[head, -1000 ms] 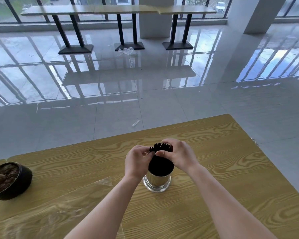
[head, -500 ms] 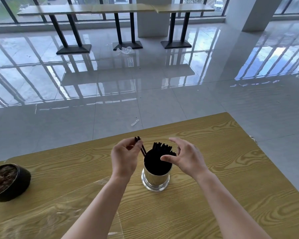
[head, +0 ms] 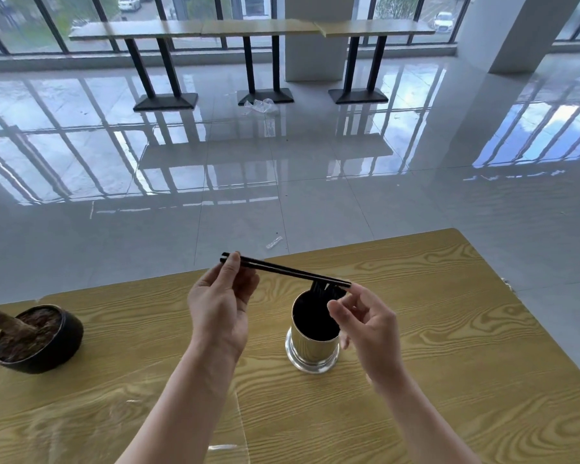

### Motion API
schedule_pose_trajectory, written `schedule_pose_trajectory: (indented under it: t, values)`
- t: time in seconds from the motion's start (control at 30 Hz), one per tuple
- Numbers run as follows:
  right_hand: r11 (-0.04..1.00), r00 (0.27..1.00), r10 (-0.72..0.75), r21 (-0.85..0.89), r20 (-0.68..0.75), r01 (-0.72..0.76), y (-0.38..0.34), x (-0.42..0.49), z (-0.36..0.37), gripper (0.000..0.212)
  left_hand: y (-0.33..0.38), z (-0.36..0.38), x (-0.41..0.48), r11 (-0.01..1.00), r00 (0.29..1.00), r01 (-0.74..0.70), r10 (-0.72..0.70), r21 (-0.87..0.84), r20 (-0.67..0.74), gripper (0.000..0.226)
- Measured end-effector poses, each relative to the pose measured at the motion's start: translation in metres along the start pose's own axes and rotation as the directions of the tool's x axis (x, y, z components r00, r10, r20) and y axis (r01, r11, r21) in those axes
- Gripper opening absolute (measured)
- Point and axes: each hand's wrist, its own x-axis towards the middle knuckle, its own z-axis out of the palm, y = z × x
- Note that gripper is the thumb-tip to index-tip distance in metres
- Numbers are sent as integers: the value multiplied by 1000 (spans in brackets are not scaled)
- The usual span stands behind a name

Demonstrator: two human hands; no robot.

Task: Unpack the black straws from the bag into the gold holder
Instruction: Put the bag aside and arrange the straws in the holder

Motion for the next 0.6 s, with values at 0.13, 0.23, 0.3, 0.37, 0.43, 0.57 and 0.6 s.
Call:
schedule_pose_trajectory:
  t: [0.13, 0.23, 0.3, 0.37, 0.43, 0.57, 0.6]
  values:
    - [923, 992, 122, 365, 25, -123, -19, 3, 23, 38, -29, 1, -12, 988, 985, 148, -151, -45, -78, 5]
    - [903, 982, 170, 412, -85, -121, -29, 10, 26, 25, -50, -4, -15, 967, 965, 252, -253, -29, -66, 7]
    - [953, 982, 109, 296, -152, -60, -34, 14, 16, 23, -59, -11, -13, 956, 957, 287, -282, 56, -73, 9]
    - [990, 983, 2, 142, -186, 25, -38, 19, -3, 17, -65, -20, -8, 949, 973, 228, -211, 218, -96, 9]
    - [995, 981, -84, -75, -175, 71, -39, 26, -24, 18, -68, -28, -3, 873, 994, 102, -76, 476, -72, 12]
    - [900, 999, -17, -435, 46, 35, -27, 28, -32, 24, -75, -31, 3, 635, 994, -103, 49, 766, 93, 15]
    - [865, 997, 21, -501, 70, 17, -21, 26, -28, 26, -77, -29, 4, 580, 988, -152, 68, 801, 138, 15]
